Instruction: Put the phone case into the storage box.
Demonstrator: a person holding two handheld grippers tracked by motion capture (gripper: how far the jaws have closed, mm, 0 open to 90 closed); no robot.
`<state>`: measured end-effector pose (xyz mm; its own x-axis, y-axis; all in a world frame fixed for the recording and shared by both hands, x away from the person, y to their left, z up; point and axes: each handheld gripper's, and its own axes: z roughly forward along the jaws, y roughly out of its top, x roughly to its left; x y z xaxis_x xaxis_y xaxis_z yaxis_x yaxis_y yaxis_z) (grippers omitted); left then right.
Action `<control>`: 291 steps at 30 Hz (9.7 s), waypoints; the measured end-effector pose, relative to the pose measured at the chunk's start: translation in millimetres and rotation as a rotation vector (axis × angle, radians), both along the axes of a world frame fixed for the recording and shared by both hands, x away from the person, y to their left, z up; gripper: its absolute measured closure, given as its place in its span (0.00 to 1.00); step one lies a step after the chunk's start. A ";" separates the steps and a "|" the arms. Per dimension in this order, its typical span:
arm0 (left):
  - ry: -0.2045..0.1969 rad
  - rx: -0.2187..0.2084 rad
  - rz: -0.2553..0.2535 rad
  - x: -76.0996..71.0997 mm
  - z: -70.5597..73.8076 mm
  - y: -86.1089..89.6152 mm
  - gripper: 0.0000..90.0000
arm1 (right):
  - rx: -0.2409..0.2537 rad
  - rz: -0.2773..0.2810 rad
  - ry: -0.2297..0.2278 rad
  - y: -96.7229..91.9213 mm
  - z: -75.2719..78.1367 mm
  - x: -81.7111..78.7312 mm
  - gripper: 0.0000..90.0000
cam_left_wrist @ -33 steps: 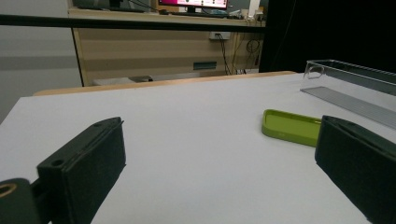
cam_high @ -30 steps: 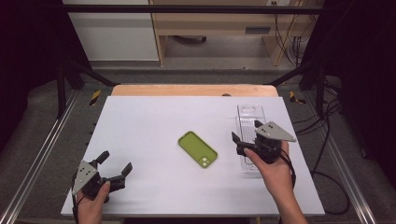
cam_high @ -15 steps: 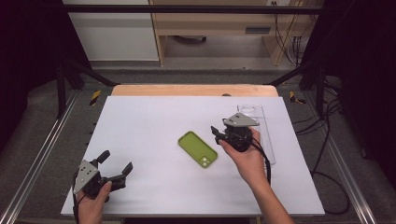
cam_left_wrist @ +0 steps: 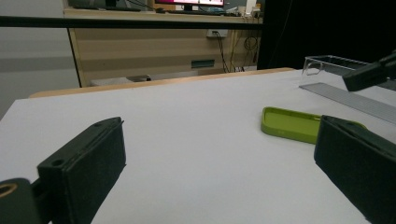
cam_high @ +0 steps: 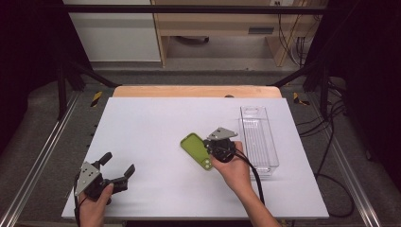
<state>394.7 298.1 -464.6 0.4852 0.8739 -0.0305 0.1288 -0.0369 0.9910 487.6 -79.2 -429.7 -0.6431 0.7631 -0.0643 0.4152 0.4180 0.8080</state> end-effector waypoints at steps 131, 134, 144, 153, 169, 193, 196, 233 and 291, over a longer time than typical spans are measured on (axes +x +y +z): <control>0.025 0.062 -0.029 -12.7 -1.1 -30.1 0.02 | -0.010 0.103 0.108 -35.3 -48.7 -70.4 0.19; 0.027 0.079 -0.034 -14.0 -1.3 -32.1 0.02 | -0.009 0.106 0.093 -35.3 -45.9 -70.6 0.19; 0.034 0.132 -0.084 -15.1 -2.3 -42.7 0.02 | 0.016 0.103 0.077 -35.8 -35.4 -68.7 0.20; 0.023 0.206 -0.134 -16.9 -2.3 -55.6 0.02 | 0.011 0.103 0.110 -33.7 -28.7 -60.2 0.20; -0.010 0.314 -0.163 -18.7 -1.9 -73.2 0.03 | -0.069 0.161 0.145 -13.6 6.6 -31.8 0.20; -0.166 0.649 -0.262 27.4 15.7 -169.0 0.12 | -0.089 0.235 0.210 -4.6 69.0 -16.0 0.20; -0.189 0.661 -0.259 28.4 15.1 -174.3 0.16 | -0.089 0.236 0.213 -4.7 70.6 -15.6 0.20; -0.182 0.678 -0.232 28.4 11.9 -182.3 0.86 | 0.106 0.250 0.214 -26.3 79.9 -11.7 0.08; 0.136 0.045 -0.311 39.7 40.1 -154.7 0.86 | 0.269 0.067 -0.038 -55.5 47.9 -34.8 0.04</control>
<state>434.4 143.4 -424.4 0.7229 0.6865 -0.0780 0.2355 -0.1387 0.9619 452.8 -134.7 -381.8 -0.6934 0.7121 0.1098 0.3616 0.2121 0.9079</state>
